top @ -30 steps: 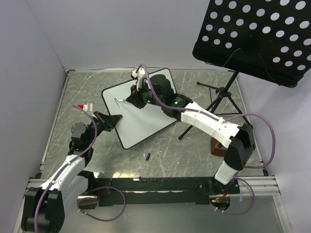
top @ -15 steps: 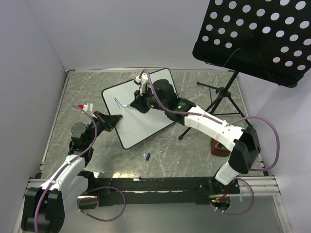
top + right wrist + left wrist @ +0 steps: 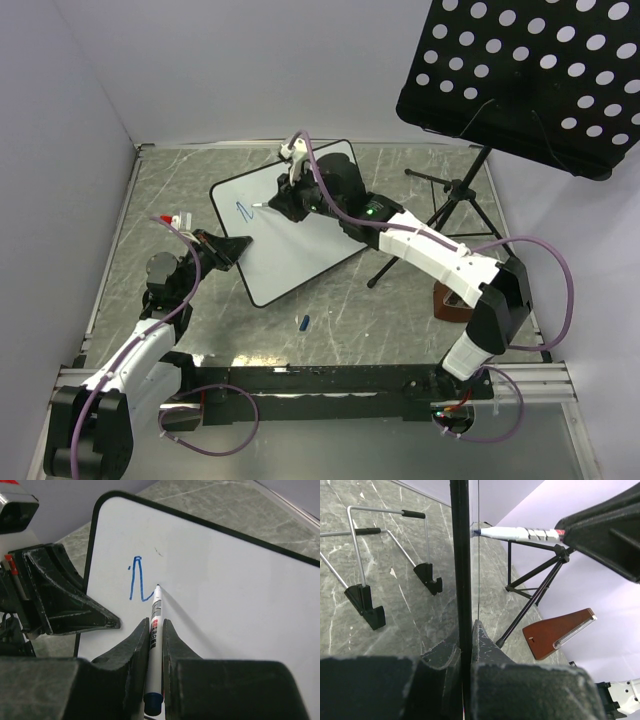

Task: Write a sentence on the whiteboard

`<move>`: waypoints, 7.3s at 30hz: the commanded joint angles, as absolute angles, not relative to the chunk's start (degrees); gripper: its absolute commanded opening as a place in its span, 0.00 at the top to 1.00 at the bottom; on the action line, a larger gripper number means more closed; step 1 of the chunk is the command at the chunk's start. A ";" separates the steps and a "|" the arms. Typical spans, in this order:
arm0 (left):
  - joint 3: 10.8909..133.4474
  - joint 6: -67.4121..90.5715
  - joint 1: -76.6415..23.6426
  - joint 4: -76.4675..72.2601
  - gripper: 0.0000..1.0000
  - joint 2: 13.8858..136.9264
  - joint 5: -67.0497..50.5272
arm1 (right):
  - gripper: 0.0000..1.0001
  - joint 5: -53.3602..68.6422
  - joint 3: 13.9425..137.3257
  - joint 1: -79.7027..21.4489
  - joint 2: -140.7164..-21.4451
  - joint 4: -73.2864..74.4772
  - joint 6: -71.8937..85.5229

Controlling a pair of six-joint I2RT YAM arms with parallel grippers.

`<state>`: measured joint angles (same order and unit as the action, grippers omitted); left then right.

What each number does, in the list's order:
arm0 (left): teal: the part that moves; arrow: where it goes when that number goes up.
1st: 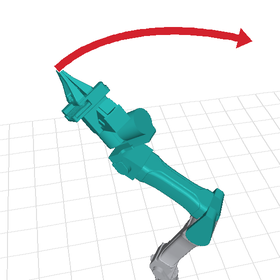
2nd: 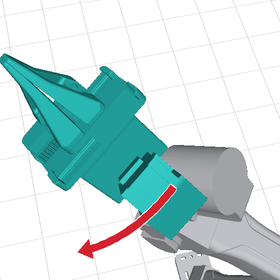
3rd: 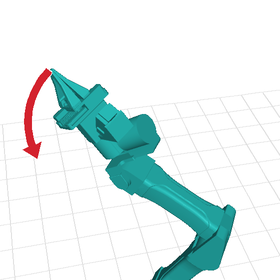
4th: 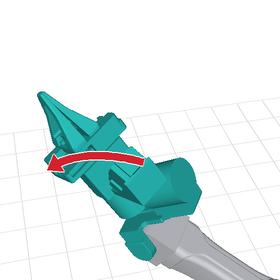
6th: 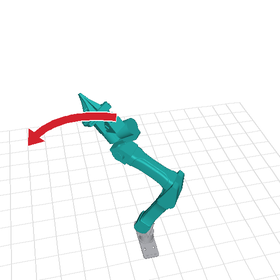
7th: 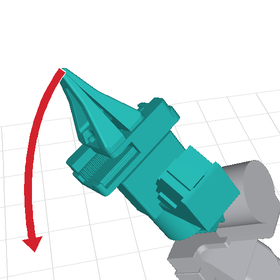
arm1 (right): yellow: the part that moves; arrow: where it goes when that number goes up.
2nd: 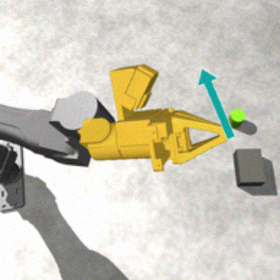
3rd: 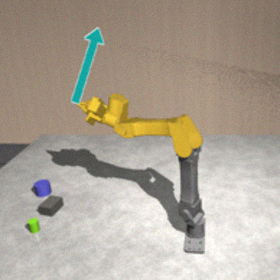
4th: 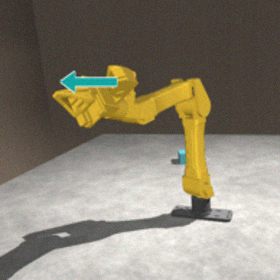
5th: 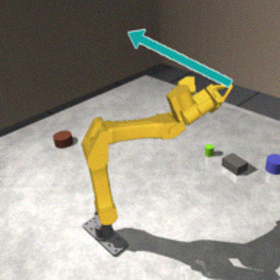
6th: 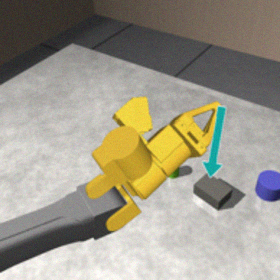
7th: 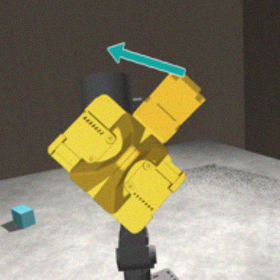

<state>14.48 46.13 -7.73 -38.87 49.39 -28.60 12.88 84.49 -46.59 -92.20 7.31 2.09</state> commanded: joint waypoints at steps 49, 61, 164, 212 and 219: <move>15.29 40.87 -8.26 -41.40 0.99 50.45 -31.46 | 1.00 14.67 81.30 -44.12 -86.93 7.47 2.29; 15.21 40.78 -8.26 -41.48 0.99 50.19 -31.55 | 1.00 16.00 83.32 -43.16 -85.69 7.38 1.32; 15.29 39.64 -8.17 -41.75 0.99 51.59 -32.96 | 1.00 16.61 90.88 -38.50 -92.55 12.48 2.90; 15.56 39.37 -8.26 -41.40 0.99 51.77 -32.69 | 1.00 18.46 84.81 -38.50 -92.29 13.19 2.46; 15.56 39.37 -8.26 -41.40 0.99 51.68 -32.87 | 1.00 16.61 87.62 -38.23 -93.51 12.75 1.93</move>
